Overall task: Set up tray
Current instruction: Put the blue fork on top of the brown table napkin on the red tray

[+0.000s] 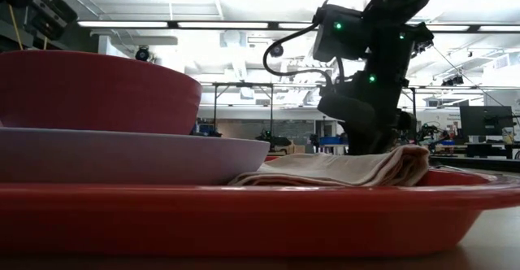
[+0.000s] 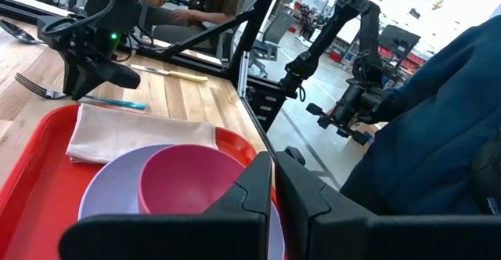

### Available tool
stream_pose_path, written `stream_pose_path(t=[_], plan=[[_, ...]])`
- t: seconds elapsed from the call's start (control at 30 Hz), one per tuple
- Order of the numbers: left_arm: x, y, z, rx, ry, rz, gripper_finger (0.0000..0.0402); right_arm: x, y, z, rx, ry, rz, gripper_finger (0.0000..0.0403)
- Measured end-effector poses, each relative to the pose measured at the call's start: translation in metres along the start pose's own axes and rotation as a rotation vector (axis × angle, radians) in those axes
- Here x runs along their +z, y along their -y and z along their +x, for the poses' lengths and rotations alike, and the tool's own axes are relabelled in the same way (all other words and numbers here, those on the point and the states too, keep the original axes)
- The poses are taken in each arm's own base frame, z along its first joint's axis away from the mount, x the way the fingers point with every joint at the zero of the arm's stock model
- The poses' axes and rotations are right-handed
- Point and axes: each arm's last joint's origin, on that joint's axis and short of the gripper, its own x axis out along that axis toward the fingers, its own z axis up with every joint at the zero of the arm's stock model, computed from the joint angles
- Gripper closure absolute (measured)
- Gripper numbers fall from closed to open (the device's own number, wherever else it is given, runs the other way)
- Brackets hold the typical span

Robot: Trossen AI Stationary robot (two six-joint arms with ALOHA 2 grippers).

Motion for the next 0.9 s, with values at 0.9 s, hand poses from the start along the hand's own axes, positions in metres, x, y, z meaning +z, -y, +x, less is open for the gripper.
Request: stream_pose_path(t=[0.9], plan=[[-0.001,-0.001,0.0,0.009,-0.014,0.003,0.0353,0.004,0.006,-0.017,0.074,-0.039,-0.015,0.0373]])
